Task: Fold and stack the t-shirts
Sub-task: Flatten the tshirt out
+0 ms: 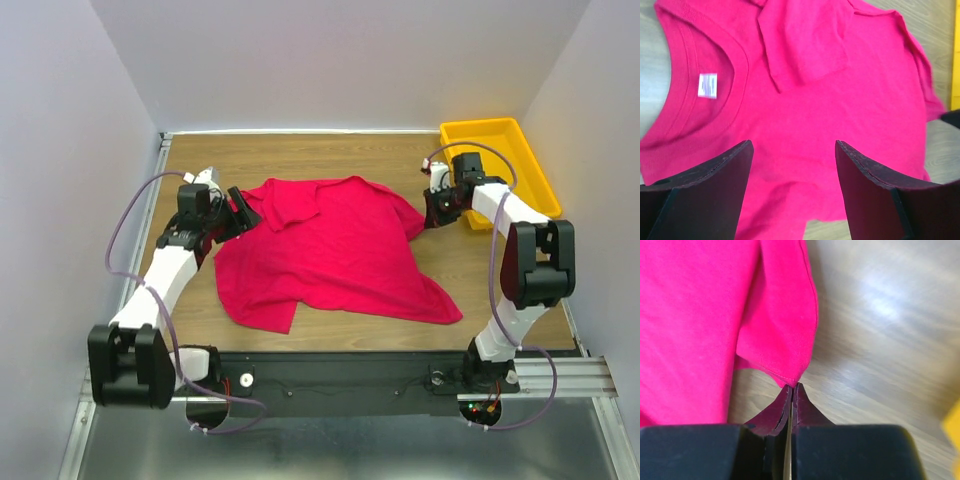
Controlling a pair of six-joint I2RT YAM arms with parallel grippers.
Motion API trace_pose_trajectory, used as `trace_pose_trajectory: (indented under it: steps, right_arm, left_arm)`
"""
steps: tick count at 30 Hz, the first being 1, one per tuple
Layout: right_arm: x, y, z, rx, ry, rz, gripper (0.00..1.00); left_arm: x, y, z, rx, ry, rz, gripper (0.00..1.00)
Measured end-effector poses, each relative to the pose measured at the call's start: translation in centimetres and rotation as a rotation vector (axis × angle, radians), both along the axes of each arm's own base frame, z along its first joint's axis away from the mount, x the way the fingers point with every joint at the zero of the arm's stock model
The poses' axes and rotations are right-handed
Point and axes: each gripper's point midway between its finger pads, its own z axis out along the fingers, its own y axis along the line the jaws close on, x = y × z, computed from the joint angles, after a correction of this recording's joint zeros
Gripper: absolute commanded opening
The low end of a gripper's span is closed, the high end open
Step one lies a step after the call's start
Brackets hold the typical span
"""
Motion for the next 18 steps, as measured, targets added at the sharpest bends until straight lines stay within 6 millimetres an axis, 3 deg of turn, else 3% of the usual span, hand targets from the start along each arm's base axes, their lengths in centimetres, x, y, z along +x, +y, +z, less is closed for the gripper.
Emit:
trace_pose_trajectory:
  steps: [4,10,18]
  right_arm:
    - [1.2,0.0,3.0,0.012,-0.115,0.018,0.00]
    - [0.8,0.4,2.1,0.031,-0.102,0.031,0.00]
    - [0.8,0.7,2.0,0.048,-0.108,0.039,0.01]
  left_arm:
    - [3.0,-0.7,-0.9,-0.001,0.033,-0.038,0.72]
    - [6.9,-2.0,-3.3,-0.027,0.093,-0.088,0.59]
    - [6.6,-4.2,-6.8,-0.061,0.217,-0.101,0.54]
